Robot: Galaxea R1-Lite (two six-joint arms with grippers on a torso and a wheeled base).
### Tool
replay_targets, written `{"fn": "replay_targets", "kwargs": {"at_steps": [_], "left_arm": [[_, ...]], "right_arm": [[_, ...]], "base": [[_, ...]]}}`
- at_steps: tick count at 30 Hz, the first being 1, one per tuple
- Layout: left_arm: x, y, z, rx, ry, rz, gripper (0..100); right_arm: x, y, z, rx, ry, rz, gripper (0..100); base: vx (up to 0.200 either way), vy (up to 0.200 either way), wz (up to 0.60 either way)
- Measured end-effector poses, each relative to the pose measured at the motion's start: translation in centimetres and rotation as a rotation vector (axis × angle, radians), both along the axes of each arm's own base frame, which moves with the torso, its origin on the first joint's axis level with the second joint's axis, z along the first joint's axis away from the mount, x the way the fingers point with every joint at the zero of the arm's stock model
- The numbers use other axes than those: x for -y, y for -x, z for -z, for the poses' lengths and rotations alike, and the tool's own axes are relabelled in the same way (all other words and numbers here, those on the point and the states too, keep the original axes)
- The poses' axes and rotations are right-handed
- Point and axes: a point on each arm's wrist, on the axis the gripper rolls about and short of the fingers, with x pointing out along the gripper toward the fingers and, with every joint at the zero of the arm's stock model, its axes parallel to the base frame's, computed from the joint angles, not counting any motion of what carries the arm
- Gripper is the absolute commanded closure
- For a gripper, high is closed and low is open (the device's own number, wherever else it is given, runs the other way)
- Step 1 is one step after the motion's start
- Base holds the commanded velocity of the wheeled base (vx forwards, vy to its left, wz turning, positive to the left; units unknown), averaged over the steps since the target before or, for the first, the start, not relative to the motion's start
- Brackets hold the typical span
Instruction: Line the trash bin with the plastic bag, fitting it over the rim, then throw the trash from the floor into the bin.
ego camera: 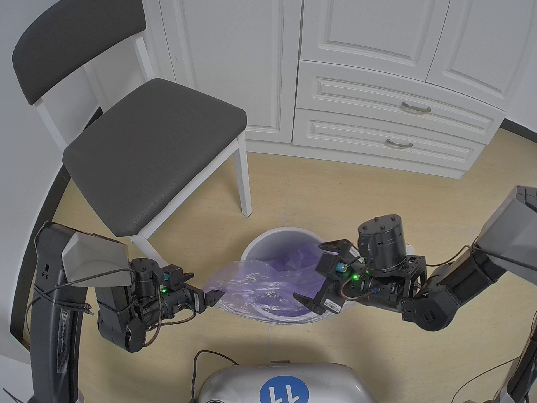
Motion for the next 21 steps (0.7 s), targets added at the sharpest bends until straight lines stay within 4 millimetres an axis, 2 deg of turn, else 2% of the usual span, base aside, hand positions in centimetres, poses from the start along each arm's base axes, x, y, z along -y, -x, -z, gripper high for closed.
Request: {"fn": "replay_targets", "kwargs": {"at_steps": [3,8,15,21], "left_arm": [[0.0,0.2,-0.3,0.0,-0.001,0.002,0],[-0.1,0.4,-0.6,0.003,-0.002,0.003,0],[-0.1,0.5,-0.9,0.006,-0.001,0.004,0],[-0.1,0.5,-0.9,0.007,-0.001,0.004,0]], "right_arm": [[-1.6,0.6,0.0,0.064,0.071,-0.076,0],[-3.8,1.0,1.8,0.068,0.12,-0.138,0],[-5.0,0.8,4.5,0.026,0.163,-0.153,0],[-5.5,-0.9,5.8,0.026,0.165,-0.114,0]], "base": [[0.0,0.0,0.0],[0.0,0.0,0.0],[0.0,0.0,0.0],[0.0,0.0,0.0]]}}
